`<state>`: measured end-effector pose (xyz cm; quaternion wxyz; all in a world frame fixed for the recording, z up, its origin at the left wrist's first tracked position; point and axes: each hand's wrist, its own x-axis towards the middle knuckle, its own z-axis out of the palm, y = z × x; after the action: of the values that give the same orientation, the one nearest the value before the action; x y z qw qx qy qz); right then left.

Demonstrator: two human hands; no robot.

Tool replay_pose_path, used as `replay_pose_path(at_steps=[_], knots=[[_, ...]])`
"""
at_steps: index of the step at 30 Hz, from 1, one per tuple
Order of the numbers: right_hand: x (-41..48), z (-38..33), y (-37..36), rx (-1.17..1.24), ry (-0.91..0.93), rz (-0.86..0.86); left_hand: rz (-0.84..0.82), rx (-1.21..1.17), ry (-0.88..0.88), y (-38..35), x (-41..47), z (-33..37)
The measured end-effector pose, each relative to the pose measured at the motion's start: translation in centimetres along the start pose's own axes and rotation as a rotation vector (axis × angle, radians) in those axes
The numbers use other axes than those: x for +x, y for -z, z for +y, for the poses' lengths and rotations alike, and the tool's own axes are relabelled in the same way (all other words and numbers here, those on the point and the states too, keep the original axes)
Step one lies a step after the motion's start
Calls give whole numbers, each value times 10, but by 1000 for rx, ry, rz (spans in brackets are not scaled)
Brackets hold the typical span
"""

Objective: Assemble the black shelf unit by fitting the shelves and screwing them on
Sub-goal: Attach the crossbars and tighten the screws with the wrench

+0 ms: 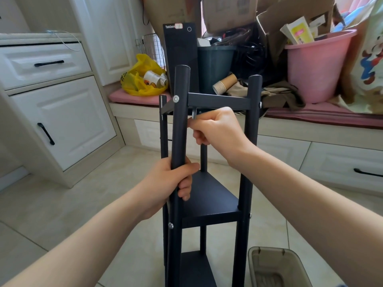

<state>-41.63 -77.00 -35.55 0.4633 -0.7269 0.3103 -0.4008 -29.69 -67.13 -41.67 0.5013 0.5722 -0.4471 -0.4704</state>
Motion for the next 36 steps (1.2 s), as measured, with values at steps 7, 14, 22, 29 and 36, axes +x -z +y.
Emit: replay_pose_path(at_steps=[7,14,22,29,36], knots=[[-1,1,-1,-42,68,43,9,-10,14,2,0,0],[-1,4,-4,-4,102,9,-14,8,17,3,-1,2],[2,16,-19,26,151,84,-8,0,30,5,-1,2],[8,22,-33,40,223,176,-20,10,48,4,-2,5],[10,22,-35,26,249,213,-46,-11,43,1,-1,6]])
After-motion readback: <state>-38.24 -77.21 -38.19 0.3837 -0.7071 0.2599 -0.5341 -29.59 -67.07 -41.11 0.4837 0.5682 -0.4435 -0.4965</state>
